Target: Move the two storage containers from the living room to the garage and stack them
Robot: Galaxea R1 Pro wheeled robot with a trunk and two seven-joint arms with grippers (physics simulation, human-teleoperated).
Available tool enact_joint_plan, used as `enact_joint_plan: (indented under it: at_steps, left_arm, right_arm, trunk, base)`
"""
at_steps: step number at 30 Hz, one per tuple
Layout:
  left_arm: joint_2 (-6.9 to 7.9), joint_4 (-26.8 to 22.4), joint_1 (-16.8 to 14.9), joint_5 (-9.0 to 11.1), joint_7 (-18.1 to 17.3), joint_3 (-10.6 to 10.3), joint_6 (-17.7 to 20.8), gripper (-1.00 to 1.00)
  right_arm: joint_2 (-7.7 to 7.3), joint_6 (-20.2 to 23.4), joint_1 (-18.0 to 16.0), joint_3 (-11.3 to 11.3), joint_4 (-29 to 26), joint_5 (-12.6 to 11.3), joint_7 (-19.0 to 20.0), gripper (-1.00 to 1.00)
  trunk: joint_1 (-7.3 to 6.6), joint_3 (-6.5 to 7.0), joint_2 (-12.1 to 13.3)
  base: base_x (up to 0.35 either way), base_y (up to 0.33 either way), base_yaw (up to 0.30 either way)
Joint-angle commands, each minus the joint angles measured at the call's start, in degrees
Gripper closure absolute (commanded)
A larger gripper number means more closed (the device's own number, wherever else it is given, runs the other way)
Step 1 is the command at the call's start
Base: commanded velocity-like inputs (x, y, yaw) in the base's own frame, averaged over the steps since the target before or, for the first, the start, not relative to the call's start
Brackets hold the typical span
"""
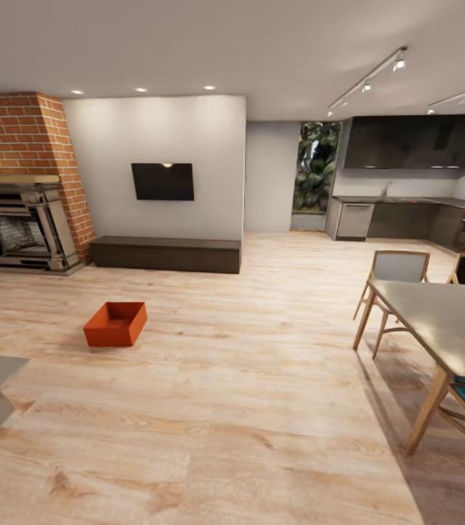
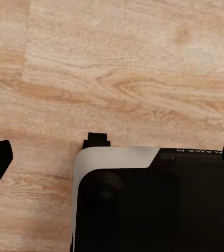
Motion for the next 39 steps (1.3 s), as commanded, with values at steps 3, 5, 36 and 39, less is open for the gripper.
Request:
enact_joint_plan:
  at_steps: [3,5,36,39]
  left_arm:
    - [0.02,0.02,-0.03,0.49,-0.26,0.00,0.05,-1.00]
    - [0.02,0.02,-0.03,0.49,-0.26,0.00,0.05,-1.00]
    - [0.02,0.01,-0.03,0.49,-0.26,0.00,0.04,-1.00]
    - [0.02,0.00,-0.03,0.49,-0.26,0.00,0.02,-1.00]
  right_arm:
    - [0.02,-0.11,-0.03,0.48,-0.01,-0.48,-0.21,-1.00]
    - [0.02,-0.11,-0.03,0.48,-0.01,-0.47,-0.21,-1.00]
    - [0.02,-0.11,-0.03,0.57,-0.01,-0.47,-0.21,-1.00]
    - [0.02,-0.13,-0.02,0.57,-0.01,-0.47,-0.22,-1.00]
  trunk:
    - [0.04,-0.08,-0.06]
    - [0.04,-0.08,-0.06]
    - [0.04,-0.08,-0.06]
    - [0.04,-0.08,-0.06]
  base:
    - [0.322,0.000,0.000]
    - [0.322,0.000,0.000]
    - [0.322,0.000,0.000]
    - [0.322,0.000,0.000]
